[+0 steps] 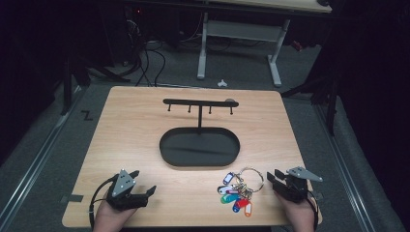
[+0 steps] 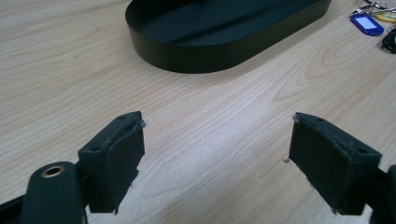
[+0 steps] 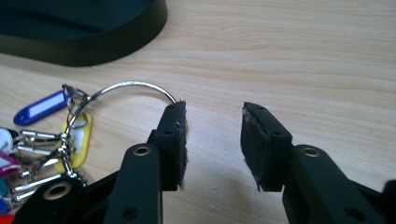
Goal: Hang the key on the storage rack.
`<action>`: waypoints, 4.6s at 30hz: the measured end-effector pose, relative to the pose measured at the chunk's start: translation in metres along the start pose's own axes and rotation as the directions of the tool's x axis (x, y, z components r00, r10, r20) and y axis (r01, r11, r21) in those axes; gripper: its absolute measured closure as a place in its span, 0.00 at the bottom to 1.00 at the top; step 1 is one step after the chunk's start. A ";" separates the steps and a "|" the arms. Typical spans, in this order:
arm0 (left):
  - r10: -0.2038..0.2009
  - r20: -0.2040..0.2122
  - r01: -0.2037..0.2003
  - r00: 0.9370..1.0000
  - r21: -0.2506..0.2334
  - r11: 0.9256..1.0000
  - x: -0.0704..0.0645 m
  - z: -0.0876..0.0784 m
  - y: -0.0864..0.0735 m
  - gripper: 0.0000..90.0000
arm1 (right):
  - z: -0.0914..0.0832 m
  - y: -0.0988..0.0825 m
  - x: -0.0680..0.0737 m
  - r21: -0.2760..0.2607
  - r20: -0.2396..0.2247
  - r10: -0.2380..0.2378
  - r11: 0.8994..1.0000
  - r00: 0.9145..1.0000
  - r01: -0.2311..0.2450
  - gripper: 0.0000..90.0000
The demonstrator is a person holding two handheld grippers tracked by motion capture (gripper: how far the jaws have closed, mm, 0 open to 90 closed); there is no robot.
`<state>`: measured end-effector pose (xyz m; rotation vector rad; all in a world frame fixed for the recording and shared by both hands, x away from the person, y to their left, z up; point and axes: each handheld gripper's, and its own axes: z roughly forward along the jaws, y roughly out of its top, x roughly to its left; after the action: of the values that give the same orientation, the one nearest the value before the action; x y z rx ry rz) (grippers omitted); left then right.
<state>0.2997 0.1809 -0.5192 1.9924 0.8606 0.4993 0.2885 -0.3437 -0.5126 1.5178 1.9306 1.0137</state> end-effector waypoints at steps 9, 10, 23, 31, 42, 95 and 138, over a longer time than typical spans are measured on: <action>0.003 0.002 -0.003 1.000 -0.014 1.000 0.000 0.005 0.005 0.21 | -0.007 0.000 0.017 0.041 -0.014 -0.108 0.993 0.994 0.108 0.63; 0.004 0.004 -0.004 1.000 -0.012 1.000 0.000 0.006 0.006 0.21 | -0.008 0.000 0.019 0.049 -0.012 -0.117 0.992 0.993 0.117 0.63; -0.014 0.043 0.015 0.999 -0.019 1.000 0.003 0.014 0.008 0.21 | -0.007 0.017 0.032 0.225 -0.063 -0.228 0.945 0.972 0.236 0.59; -0.010 0.039 0.011 0.999 -0.017 1.000 0.001 0.011 0.008 0.21 | -0.004 0.033 0.035 0.284 -0.128 -0.195 0.932 0.972 0.224 0.53; -0.005 0.041 0.006 0.999 -0.015 1.000 0.000 0.008 0.008 0.22 | 0.007 0.050 0.042 0.411 -0.121 -0.254 0.867 0.960 0.281 0.53; 0.018 0.034 -0.018 0.999 -0.008 1.000 0.000 0.007 0.007 0.22 | 0.088 0.097 0.081 0.651 -0.077 -0.016 0.757 0.997 0.062 0.79; 0.021 0.033 -0.022 0.999 0.002 1.000 -0.001 0.009 0.007 0.22 | 0.086 0.089 0.086 0.675 -0.188 -0.179 0.691 0.966 0.259 0.86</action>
<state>0.3072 0.1726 -0.5181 2.0086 0.8203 0.4761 0.3842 -0.2291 -0.4886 1.5361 2.6862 0.2387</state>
